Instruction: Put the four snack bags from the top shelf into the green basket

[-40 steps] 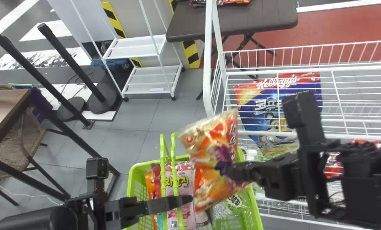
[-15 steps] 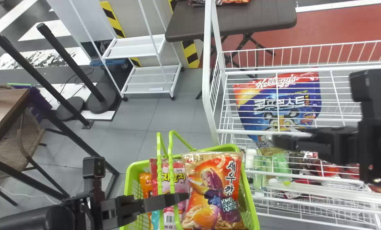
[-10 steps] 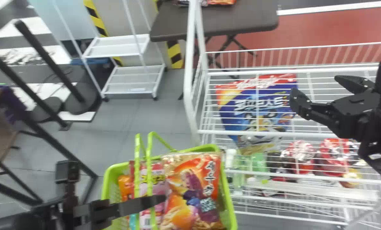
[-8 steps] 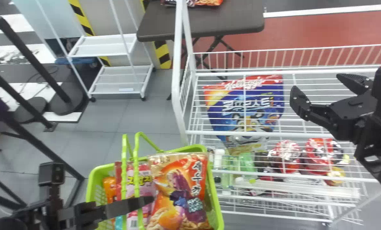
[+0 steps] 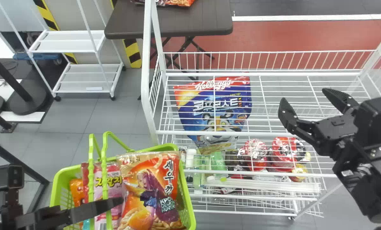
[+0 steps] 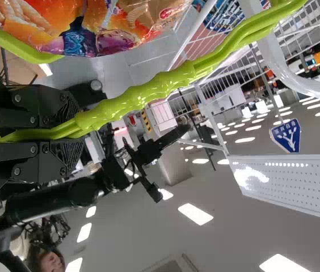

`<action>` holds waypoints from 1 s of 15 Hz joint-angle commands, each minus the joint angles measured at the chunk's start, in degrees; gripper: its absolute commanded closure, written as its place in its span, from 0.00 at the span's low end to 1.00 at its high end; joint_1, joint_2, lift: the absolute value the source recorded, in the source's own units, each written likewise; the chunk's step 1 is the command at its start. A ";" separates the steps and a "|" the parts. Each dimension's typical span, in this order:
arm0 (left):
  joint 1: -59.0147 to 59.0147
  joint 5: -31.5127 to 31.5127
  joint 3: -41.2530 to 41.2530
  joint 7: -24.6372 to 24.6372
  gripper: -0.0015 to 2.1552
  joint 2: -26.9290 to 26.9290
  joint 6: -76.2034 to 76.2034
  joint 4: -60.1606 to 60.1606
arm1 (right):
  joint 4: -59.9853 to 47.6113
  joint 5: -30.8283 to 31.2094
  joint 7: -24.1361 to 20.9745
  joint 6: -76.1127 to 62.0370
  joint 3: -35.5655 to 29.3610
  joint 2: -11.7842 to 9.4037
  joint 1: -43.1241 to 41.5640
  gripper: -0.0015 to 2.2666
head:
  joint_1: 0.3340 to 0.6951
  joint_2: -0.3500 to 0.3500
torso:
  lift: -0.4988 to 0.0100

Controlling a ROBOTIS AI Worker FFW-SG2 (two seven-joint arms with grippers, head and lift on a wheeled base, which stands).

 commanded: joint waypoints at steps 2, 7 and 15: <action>0.15 -0.08 0.02 -0.57 1.00 -0.28 0.35 -0.38 | 3.42 -2.69 0.18 -12.26 -2.91 1.01 4.17 0.02 | 1.00 0.54 | 0.98; 0.32 -0.17 -0.06 -0.57 1.00 -0.54 1.41 -1.08 | 4.03 -4.01 3.35 -16.66 -6.16 4.09 7.95 0.02 | 1.00 0.48 | 0.98; 1.29 -0.26 0.20 -0.57 1.00 -1.07 1.58 -1.70 | 3.94 -4.18 3.44 -18.77 -6.08 4.97 10.06 0.02 | 1.00 0.45 | 0.98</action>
